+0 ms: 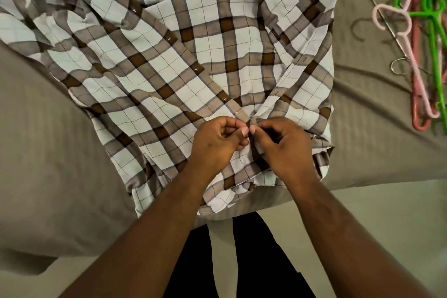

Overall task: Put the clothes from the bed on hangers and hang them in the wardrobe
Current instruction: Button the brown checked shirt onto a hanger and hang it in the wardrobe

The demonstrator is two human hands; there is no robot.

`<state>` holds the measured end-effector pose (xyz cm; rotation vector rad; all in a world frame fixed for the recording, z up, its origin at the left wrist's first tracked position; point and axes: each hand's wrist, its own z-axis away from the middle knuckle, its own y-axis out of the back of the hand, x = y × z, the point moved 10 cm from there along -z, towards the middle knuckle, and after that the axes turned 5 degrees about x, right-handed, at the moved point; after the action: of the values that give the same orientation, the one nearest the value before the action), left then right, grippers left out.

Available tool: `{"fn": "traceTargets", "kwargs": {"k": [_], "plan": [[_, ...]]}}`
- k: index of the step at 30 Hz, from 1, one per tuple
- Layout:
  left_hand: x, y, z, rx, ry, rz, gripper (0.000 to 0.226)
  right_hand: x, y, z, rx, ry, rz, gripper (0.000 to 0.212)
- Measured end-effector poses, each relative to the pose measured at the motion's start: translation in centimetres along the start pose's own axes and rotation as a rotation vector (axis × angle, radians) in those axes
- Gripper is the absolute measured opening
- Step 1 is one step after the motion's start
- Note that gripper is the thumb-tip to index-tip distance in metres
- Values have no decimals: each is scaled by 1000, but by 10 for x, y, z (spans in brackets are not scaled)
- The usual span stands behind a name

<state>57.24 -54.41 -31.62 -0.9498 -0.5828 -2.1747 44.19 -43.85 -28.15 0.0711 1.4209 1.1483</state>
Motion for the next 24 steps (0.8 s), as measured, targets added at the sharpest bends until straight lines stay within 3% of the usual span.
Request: {"fn": "traceTargets", "kwargs": {"k": [14,24], "plan": [[-3,5,-3,51,-59,-39,6,3,-5,2,-30,-38,-88,17],[-4,7,-2,69,-46,-23,4,-6,-9,7,-99,121,-83,11]]}}
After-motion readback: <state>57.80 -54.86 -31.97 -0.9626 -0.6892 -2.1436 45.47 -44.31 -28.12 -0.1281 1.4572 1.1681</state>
